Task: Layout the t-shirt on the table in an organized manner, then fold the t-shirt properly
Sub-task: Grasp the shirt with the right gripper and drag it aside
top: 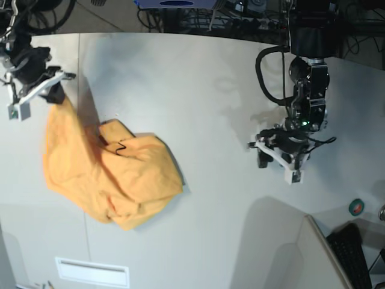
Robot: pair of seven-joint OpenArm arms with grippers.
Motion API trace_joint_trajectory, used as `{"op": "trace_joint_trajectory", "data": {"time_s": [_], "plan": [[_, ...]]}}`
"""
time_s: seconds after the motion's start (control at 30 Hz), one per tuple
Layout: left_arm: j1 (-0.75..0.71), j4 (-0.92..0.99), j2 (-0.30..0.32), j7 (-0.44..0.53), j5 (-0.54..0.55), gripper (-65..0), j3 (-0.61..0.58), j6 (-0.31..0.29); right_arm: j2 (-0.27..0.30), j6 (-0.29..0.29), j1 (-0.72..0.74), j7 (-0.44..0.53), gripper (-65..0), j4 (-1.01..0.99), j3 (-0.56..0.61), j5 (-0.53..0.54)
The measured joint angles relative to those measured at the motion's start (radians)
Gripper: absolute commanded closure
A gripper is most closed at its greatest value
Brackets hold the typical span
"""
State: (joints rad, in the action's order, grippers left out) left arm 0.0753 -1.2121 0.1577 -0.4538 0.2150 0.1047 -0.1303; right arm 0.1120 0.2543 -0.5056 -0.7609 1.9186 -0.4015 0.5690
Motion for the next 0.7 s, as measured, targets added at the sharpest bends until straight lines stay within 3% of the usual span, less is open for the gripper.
{"op": "trace_joint_trajectory", "data": {"time_s": [0.1, 0.2, 0.33, 0.5, 0.53, 0.7], "plan": [[0.023, 0.016, -0.002, 0.0, 0.005, -35.4, -0.061, 0.0, 0.006, 0.003, 0.025, -0.034, 0.0, -0.118, 0.001, 0.003], [0.05, 0.025, -0.002, 0.0, 0.005, -35.4, -0.096, 0.002, 0.028, -0.004, 0.085, -0.144, 0.0, -0.246, -0.001, -0.014], [0.059, 0.023, -0.002, 0.0, 0.007, -35.5, -0.087, 0.0, 0.053, -0.002, 0.092, -0.209, 0.0, -0.264, 0.0, -0.006], [0.049, 0.023, 0.002, 0.0, 0.006, -36.0, -0.023, 0.0, 0.047, 0.113, 0.058, -0.209, -35.3, -0.149, -0.002, -0.002], [0.048, 0.023, 0.003, -0.002, 0.006, -36.2, -0.012, 0.001, 0.045, 0.13, 0.058, -0.202, -37.5, -0.137, -0.002, -0.003], [0.037, 0.023, 0.005, -0.002, 0.004, -36.2, -0.011, 0.003, -0.003, 0.151, 0.054, -0.037, -36.5, -0.084, -0.001, -0.013]]}}
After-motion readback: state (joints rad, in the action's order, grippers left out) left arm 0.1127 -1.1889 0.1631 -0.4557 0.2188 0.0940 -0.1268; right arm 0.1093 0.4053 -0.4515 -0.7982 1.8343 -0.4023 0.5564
